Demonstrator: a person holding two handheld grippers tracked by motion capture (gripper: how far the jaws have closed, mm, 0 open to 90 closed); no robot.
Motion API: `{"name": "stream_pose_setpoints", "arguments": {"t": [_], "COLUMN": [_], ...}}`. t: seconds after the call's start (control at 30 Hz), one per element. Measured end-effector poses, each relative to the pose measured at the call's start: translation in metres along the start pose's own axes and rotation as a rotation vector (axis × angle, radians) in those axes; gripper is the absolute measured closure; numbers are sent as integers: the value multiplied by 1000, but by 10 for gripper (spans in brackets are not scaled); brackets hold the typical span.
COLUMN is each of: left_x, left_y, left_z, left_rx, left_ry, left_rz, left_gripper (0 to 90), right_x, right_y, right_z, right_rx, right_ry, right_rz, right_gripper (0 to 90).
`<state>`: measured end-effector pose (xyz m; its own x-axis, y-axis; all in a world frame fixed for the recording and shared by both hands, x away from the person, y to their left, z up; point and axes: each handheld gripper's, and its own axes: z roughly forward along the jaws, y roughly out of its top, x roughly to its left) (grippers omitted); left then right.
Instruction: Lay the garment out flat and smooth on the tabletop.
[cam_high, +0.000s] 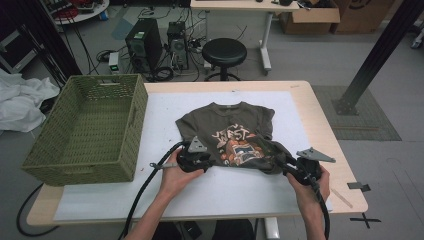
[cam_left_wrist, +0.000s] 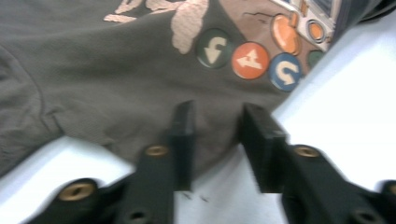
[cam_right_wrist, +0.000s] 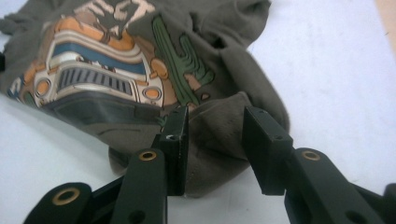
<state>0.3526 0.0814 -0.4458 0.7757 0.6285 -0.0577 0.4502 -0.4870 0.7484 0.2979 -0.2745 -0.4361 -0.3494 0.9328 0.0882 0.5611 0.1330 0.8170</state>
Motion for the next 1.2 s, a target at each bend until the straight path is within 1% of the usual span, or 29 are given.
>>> {"name": "stream_pose_setpoints", "arguments": {"t": [0.03,0.07,0.1,0.17,0.27,0.33,0.4,0.43,0.47,0.57,0.63,0.7,0.73,0.8,0.83,0.87,0.9,0.97,1.03,1.1,1.2], "left_x": [4,8,12,19,31,39,47,51,55,65,68,69,69,70,71,72,74,76,80,83,81], "left_y": [0,1,2,7,20,30,39,42,45,49,49,47,45,45,45,46,46,46,45,43,38], "left_z": [0,-1,-3,-9,-18,-21,-19,-16,-12,5,18,31,36,37,35,32,27,14,1,-11,-24], "left_rx": [-5,-16,-36,-92,-181,-195,-189,-177,-154,-100,-53,-7,6,2,-4,-13,-26,-60,-111,-152,-165], "left_ry": [-17,-38,-50,-62,-72,-54,-41,-32,-24,-24,-11,-7,-7,-12,-16,-28,-41,-53,-58,-61,-65], "left_rz": [-20,-49,-71,-113,-168,-170,-171,-169,-163,-179,-177,-169,-168,-181,-186,-192,-208,-224,-271,-298,-285], "left_gripper": [800,849,878,887,889,890,890,890,889,888,885,872,857,828,805,763,732,703,671,645,630], "right_x": [0,0,-1,-1,-1,0,2,3,5,13,16,17,17,17,16,16,16,14,13,13,12], "right_y": [-1,-3,-4,-4,-4,-2,-1,-1,-1,-1,-2,-4,-5,-6,-7,-7,-7,-7,-6,-5,-3], "right_z": [2,3,4,3,2,1,2,2,3,6,8,11,12,13,13,12,11,8,4,0,-6], "right_rx": [6,9,12,13,8,3,1,-1,-3,-1,0,4,7,13,15,15,16,13,1,-13,-30], "right_ry": [3,5,8,12,23,33,46,54,65,87,93,94,94,92,92,92,90,87,83,77,68], "right_rz": [2,5,5,8,2,1,0,4,4,-11,-10,-4,-1,1,1,3,3,3,6,7,12], "right_gripper": [627,629,630,632,633,632,628,627,626,620,616,613,610,606,606,606,604,601,597,594,589]}}
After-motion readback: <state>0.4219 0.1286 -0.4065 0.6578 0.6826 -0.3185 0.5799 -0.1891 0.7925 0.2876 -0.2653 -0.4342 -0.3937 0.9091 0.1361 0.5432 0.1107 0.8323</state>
